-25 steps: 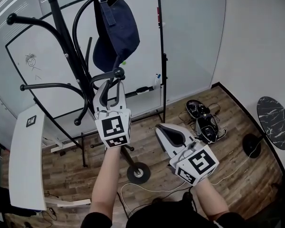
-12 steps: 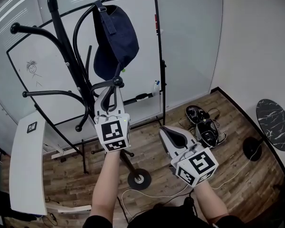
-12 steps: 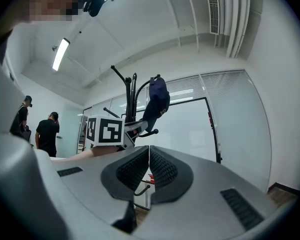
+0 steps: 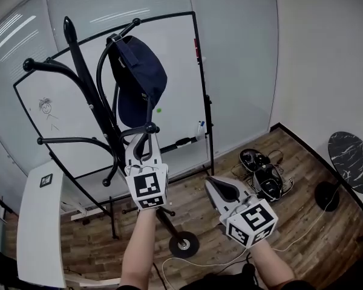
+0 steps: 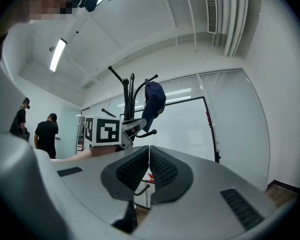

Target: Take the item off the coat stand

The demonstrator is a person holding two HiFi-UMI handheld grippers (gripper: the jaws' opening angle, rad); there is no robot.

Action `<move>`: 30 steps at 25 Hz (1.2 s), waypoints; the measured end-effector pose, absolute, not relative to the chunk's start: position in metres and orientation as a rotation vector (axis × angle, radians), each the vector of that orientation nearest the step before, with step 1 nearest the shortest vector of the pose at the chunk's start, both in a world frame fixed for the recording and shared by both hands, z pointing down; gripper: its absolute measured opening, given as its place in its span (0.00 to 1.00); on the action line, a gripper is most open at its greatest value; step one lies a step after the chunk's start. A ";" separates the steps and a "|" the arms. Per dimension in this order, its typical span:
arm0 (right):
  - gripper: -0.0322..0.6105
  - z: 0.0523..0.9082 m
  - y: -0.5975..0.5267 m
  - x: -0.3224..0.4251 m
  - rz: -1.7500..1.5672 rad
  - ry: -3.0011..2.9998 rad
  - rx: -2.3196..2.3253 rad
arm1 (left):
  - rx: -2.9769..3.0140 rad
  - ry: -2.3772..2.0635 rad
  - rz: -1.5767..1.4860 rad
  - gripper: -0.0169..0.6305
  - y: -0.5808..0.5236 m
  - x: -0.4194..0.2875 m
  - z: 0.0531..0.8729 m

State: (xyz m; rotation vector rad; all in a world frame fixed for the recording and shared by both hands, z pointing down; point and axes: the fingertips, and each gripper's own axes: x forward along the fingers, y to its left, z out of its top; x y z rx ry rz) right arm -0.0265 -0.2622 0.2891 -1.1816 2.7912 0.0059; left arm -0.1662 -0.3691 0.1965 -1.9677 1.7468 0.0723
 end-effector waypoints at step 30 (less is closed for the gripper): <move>0.10 0.269 -0.265 0.009 0.040 2.725 -1.282 | -2.077 1.517 0.079 0.07 -0.372 -0.096 0.162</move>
